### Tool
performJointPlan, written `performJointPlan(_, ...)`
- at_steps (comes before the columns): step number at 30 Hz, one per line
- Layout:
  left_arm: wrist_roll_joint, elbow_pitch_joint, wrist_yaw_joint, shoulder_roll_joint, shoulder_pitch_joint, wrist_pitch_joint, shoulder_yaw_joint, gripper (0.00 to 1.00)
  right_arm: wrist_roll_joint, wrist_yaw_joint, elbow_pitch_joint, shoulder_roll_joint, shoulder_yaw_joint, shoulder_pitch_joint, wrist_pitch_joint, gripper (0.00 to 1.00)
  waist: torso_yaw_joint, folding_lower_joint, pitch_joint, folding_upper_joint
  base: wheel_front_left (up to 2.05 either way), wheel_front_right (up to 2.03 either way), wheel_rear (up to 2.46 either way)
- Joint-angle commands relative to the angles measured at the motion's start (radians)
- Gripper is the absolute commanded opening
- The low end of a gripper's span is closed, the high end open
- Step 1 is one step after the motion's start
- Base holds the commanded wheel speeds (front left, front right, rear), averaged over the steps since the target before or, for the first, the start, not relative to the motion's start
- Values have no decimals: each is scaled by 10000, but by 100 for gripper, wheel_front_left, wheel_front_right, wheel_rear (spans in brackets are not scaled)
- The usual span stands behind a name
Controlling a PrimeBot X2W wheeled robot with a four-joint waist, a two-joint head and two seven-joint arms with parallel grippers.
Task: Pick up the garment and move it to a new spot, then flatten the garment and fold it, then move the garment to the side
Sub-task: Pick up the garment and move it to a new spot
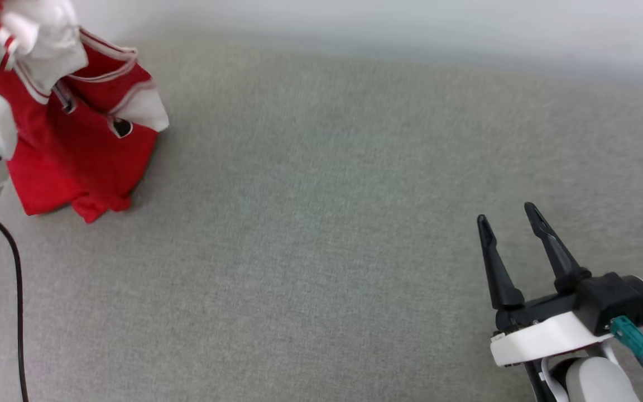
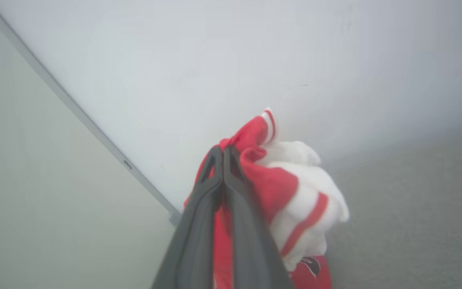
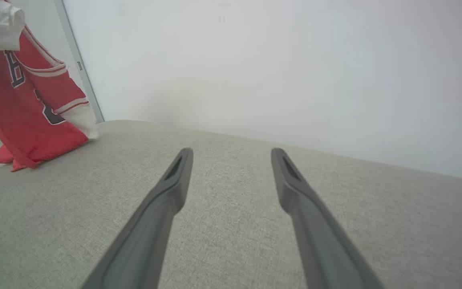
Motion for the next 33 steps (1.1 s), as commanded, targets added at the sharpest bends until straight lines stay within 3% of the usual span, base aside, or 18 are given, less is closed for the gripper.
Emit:
performJointPlan(1,49,-135,18,40,-72,3,-21,0,64,-7,-1,38,-37,104,-24,100,-245,2,-471,0,0,0,0)
performJointPlan(11,-149,-3073,328,-972,-323,986,-647,0,582,-7,68,44,-469,462,-24,100,-1371,2,-1408,0,0,0,0)
performJointPlan(14,-226,-3520,542,-1623,-423,1216,-984,0,652,-7,136,42,-538,651,-24,100,-1970,2,-1681,0,0,0,0)
performJointPlan(20,-931,-4007,545,-2905,-516,1500,-1483,0,800,-7,134,41,-847,820,-24,100,-2759,2,-1949,0,0,0,0)
performJointPlan(29,-2168,-4888,851,-4641,-736,1775,-1716,0,980,-7,69,45,-1292,809,-24,100,-3156,2,-1768,0,0,0,0)
performJointPlan(33,-2330,-4854,959,-4573,-364,2061,-1781,0,1015,-7,6,40,-1358,618,-24,100,-3159,2,-1490,0,0,0,0)
